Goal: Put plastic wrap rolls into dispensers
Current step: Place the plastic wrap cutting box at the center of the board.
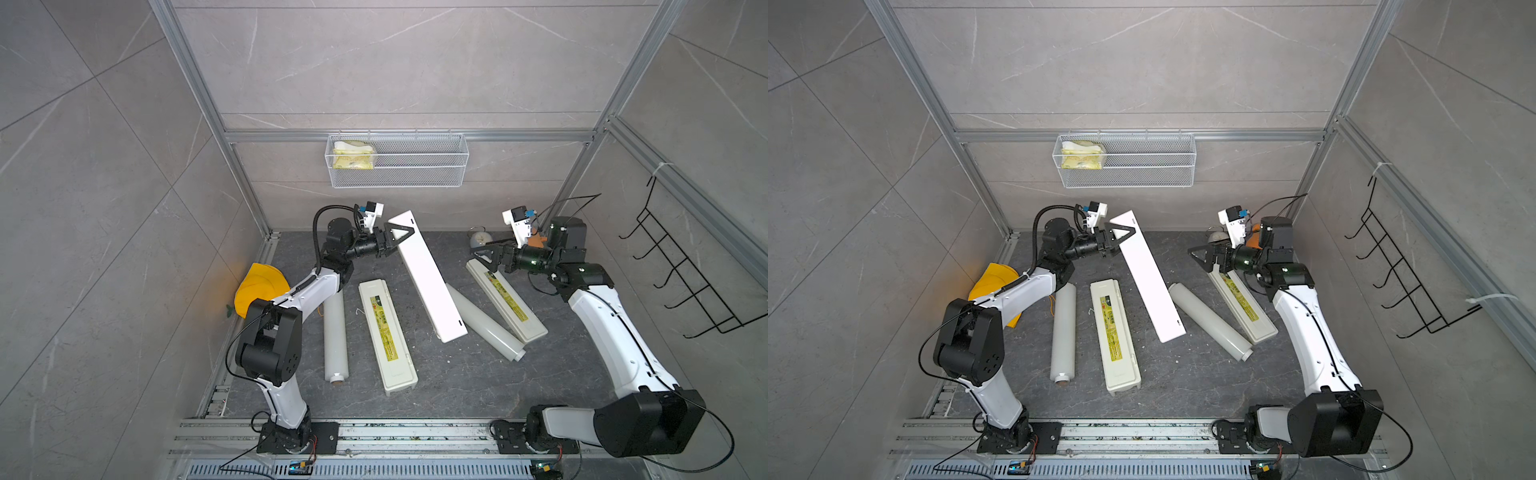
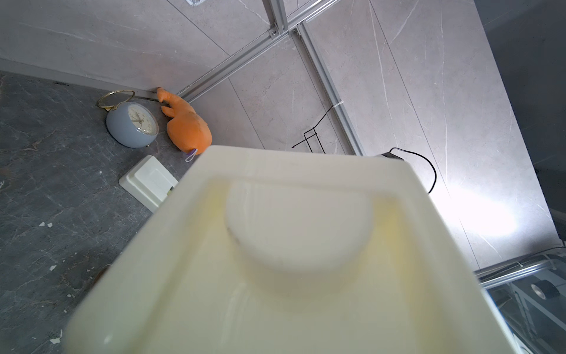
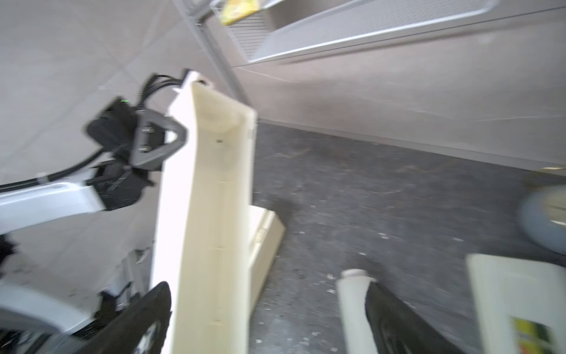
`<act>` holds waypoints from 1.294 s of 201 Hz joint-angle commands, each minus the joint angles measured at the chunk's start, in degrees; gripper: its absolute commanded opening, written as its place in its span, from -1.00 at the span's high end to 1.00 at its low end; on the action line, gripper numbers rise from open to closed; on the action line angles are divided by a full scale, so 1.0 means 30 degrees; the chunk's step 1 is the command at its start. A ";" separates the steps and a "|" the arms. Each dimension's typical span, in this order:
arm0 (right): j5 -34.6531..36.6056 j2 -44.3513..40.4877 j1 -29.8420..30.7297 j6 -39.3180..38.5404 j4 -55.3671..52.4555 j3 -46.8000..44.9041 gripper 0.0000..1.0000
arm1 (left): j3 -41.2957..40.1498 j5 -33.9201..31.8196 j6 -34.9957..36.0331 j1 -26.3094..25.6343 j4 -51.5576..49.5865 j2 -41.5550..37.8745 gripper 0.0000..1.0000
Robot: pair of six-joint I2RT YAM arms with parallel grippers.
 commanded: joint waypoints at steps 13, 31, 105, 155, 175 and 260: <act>-0.3531 0.0565 0.2374 0.2730 0.2217 -0.1327 -1.00 | 0.1203 -0.0048 0.0425 -0.0594 0.0391 -0.0111 -0.12; -0.3305 0.1015 0.3262 0.2748 0.2009 -0.1362 -1.00 | 0.1298 0.0058 0.0509 -0.0885 0.0391 -0.0212 -0.12; -0.4998 0.2025 0.5730 0.4060 0.3037 -0.1365 -0.70 | 0.1472 0.0546 -0.0079 -0.1494 0.1783 -0.0315 -0.10; -0.5668 0.2183 0.5798 0.4448 0.2758 -0.0978 0.47 | 0.1429 0.1385 -0.1375 -0.1567 0.4009 -0.0302 -0.17; -0.5594 0.2443 0.5807 0.4442 0.2386 -0.0706 1.00 | 0.1461 0.1690 -0.1853 -0.1578 0.4934 -0.0280 -0.48; -0.2627 0.1721 0.4535 0.5470 0.2734 -0.1779 1.00 | 0.1908 0.2157 -0.3451 -0.0680 0.6355 -0.0597 -1.00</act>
